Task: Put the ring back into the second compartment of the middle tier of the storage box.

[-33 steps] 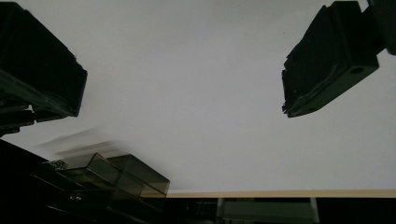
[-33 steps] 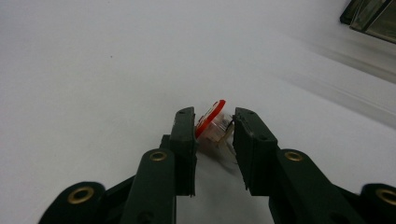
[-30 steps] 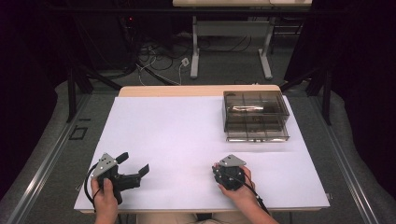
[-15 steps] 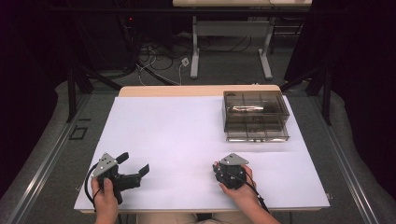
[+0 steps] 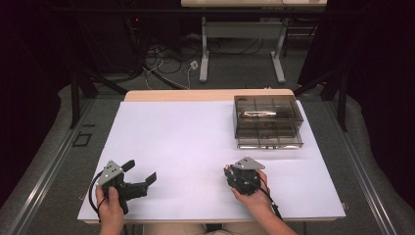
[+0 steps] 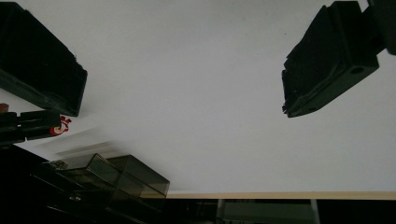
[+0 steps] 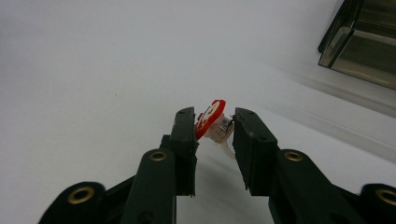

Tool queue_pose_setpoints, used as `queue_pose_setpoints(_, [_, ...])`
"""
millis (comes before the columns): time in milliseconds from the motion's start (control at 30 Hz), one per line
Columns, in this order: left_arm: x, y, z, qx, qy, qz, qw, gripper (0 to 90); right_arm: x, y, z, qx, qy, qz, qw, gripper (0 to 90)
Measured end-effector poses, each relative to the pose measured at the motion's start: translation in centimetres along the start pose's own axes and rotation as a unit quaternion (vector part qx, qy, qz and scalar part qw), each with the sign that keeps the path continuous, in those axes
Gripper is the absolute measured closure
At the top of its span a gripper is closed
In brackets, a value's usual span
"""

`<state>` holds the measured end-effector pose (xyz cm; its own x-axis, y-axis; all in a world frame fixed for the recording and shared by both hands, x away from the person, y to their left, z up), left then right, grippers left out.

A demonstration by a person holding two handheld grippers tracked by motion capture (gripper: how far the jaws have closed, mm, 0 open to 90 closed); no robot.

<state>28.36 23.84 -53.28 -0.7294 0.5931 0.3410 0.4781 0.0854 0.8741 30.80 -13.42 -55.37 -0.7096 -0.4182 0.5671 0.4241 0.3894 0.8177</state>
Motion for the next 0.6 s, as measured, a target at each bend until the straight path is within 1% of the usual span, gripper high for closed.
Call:
queue_pose_setpoints(33, [0.0,0.0,0.0,0.000,0.000,0.000,1.0000,0.0,0.0,0.1,-0.1,-0.001,0.000,-0.003,1.0000,70.4])
queue_pose_setpoints(67, [0.0,0.0,0.0,0.000,0.001,0.000,1.0000,0.0,0.1,0.2,-0.2,0.004,-0.001,-0.001,1.0000,70.4])
queue_pose_setpoints(100, [0.0,0.0,0.0,0.000,0.000,0.000,1.0000,0.0,0.1,0.3,-0.2,0.000,-0.001,-0.006,1.0000,70.4])
queue_pose_setpoints(167, [0.0,0.0,0.0,0.000,0.000,0.001,1.0000,0.0,0.3,0.5,-0.3,-0.002,-0.001,-0.006,1.0000,70.4])
queue_pose_setpoints(200, [0.0,0.0,0.0,-0.001,0.000,0.001,1.0000,0.0,0.3,0.6,-0.4,-0.004,-0.001,-0.011,0.9999,70.4])
queue_pose_setpoints(233, [0.0,0.0,0.0,0.000,0.000,0.001,1.0000,0.0,0.4,0.7,-0.5,-0.003,-0.001,-0.007,1.0000,70.4])
queue_pose_setpoints(300, [0.0,0.0,0.0,0.001,0.000,0.000,1.0000,0.0,0.5,0.9,-0.7,-0.009,-0.001,-0.016,0.9998,70.4])
queue_pose_setpoints(367, [0.0,0.0,0.0,0.000,0.000,0.000,1.0000,0.0,0.6,1.1,-0.8,-0.010,-0.001,-0.014,0.9998,70.4])
queue_pose_setpoints(400, [0.0,0.0,0.0,-0.001,0.001,0.001,1.0000,0.0,0.6,1.1,-0.9,-0.010,-0.001,-0.020,0.9998,70.4])
queue_pose_setpoints(467, [0.0,0.0,0.0,0.000,0.001,0.001,1.0000,0.0,0.7,1.4,-1.0,-0.011,-0.001,-0.020,0.9997,70.4])
queue_pose_setpoints(500, [0.0,0.0,0.0,0.000,0.001,0.001,1.0000,0.0,0.8,1.7,-1.2,-0.012,-0.001,-0.027,0.9996,70.4])
queue_pose_setpoints(600, [0.0,0.0,0.1,0.000,0.002,0.001,1.0000,0.0,1.0,1.9,-1.4,-0.014,-0.002,-0.032,0.9994,70.4])
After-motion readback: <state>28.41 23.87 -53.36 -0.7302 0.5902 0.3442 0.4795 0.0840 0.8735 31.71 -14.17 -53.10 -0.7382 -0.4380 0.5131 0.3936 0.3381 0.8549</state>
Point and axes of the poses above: each handheld gripper's, and its own axes: x roughly backward along the jaws, y roughly out of its top, z roughly to its left, the point moved 1 cm from there along -x, roughly forward along the jaws, and after that the axes turned 9 degrees about x, right-handed, at the moved point
